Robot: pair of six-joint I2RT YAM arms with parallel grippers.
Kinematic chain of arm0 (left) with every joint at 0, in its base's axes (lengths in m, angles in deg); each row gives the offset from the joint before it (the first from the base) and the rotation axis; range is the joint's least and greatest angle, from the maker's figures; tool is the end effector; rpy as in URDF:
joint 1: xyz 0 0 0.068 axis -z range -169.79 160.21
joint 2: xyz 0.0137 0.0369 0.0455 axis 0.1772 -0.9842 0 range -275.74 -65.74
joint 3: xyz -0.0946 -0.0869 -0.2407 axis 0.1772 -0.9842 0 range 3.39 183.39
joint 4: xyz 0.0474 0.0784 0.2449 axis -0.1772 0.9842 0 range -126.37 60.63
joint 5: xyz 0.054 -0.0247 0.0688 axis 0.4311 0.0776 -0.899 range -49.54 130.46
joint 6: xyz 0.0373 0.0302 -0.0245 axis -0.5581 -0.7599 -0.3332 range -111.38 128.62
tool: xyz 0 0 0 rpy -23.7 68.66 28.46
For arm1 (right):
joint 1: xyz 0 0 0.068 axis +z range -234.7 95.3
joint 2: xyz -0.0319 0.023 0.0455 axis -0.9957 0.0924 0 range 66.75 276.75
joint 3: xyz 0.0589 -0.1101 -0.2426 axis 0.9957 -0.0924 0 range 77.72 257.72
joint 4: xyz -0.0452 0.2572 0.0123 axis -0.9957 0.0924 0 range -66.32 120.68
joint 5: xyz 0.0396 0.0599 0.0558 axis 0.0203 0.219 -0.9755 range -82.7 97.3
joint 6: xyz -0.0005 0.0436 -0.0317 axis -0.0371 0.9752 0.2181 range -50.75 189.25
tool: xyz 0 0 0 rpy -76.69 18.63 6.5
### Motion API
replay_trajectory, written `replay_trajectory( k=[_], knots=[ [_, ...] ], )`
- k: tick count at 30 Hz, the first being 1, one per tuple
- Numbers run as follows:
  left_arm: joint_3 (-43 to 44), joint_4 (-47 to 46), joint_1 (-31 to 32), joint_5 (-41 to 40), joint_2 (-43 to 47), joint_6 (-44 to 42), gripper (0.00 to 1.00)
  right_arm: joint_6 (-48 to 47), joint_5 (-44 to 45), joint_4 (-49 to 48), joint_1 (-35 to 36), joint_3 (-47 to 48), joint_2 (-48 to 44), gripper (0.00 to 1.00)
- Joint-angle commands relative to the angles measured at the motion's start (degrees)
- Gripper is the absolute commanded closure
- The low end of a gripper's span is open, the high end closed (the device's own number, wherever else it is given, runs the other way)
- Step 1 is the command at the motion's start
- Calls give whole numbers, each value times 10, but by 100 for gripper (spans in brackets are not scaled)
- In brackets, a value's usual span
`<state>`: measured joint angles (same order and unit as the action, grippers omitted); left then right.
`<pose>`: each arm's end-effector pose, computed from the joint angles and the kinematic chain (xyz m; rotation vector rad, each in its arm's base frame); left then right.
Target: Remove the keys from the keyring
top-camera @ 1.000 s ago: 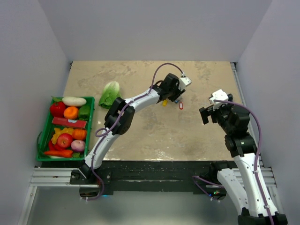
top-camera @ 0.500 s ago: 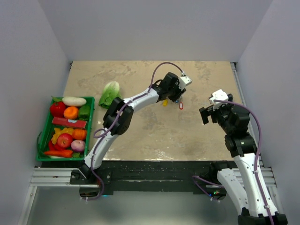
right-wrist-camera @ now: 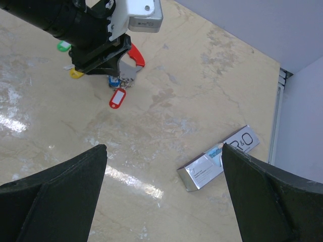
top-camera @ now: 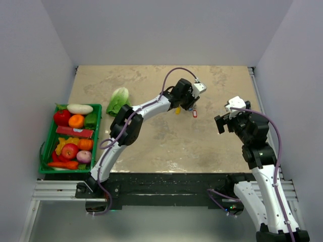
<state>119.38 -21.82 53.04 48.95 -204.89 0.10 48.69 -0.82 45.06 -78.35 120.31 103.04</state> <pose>0.4035 -0.3812 0.1782 1.0556 2.0051 -0.4885 0.1481 0.0215 0.3279 -0.5223 1.7556 -0.0446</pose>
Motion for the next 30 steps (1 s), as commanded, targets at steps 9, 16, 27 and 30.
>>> replay_trajectory(
  k=[9,16,27,30],
  knots=[
    [10,-14,1,10,-9,1,64,8,-1,-21,0,-4,-2,1],
    [11,-11,1,16,-18,0,64,8,-1,-21,0,-4,-2,1],
    [14,-11,1,14,-24,0,65,9,-1,-21,-1,-3,0,1],
    [19,-12,1,17,-30,-1,66,9,-2,-21,-1,-3,0,1]
  ],
)
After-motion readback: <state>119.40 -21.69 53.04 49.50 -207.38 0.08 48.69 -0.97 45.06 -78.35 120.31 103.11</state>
